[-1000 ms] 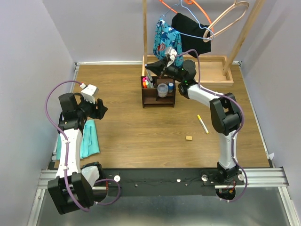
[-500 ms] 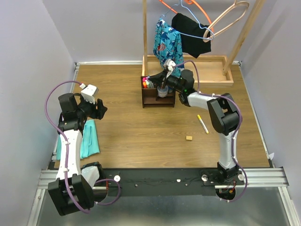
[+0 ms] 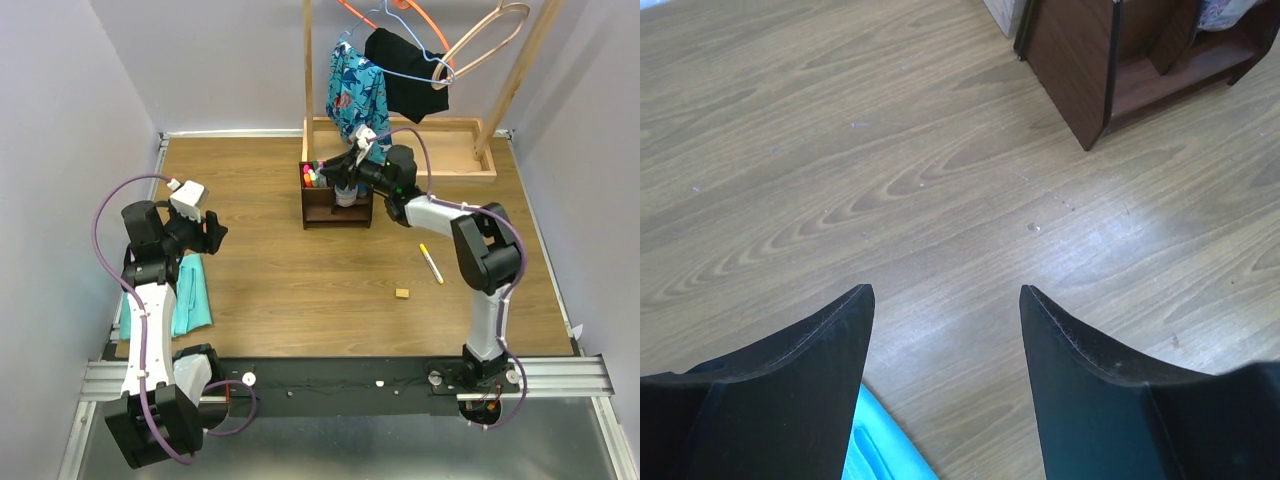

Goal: Sort the stationery into containers
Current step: Place the pen in the storage box, then pick up the pen from the center of the board.

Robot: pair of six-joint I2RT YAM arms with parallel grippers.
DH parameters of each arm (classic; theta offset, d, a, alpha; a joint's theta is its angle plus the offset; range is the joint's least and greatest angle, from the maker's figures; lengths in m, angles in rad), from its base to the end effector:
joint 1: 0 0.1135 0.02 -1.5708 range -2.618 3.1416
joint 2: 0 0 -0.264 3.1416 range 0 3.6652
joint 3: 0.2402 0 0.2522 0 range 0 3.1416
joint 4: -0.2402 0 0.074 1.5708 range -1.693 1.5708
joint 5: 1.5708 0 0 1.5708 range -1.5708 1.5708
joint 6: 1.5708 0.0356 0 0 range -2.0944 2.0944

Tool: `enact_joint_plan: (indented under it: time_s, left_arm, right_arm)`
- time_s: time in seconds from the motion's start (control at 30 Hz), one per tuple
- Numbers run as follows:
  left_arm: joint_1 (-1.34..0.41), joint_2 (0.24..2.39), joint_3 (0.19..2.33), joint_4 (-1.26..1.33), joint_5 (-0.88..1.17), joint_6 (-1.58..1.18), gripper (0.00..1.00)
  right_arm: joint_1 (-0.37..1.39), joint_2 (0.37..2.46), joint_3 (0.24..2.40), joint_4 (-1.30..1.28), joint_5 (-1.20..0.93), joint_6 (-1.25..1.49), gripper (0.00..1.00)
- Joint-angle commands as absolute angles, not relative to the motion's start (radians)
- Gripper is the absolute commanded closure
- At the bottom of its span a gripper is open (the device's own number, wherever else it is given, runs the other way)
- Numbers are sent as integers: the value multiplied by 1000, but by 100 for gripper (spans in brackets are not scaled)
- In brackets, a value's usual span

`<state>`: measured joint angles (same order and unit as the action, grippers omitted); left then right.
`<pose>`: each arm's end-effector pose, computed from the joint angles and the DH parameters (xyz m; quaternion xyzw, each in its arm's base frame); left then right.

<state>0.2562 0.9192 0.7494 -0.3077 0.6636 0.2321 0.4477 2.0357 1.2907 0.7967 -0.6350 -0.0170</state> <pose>0.2011 0.0300 0.2943 0.1596 0.8097 -0.1512 0.5442 0.4070 0.2189 0.2328 -0.3709 0.5845 0.3572 0.6271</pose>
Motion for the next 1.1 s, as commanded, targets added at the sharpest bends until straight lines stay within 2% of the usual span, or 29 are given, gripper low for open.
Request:
enact_joint_plan:
  time_s: [0.0,0.07,0.2,0.4,0.63,1.07]
  left_arm:
    - [267,890,736,-235,686,189,31]
    - [265,885,730,-204,687,170,31]
    - [267,870,707,-152,698,132,31]
    - [265,861,689,-118,716,95,31]
    - [265,853,698,-126,724,92,31]
    - [265,802,683,-172,704,103,31]
  right_arm:
    - [449,1832,1350,497,-577,-151,53]
    - [449,1771,1359,357,-548,-218,53]
    - [431,1604,1348,-159,-434,-320,53]
    - [351,1476,1160,-571,-246,-339,54]
    - [259,1589,1115,-736,-138,-259,59]
    - [216,1732,1170,-721,-66,-299,59]
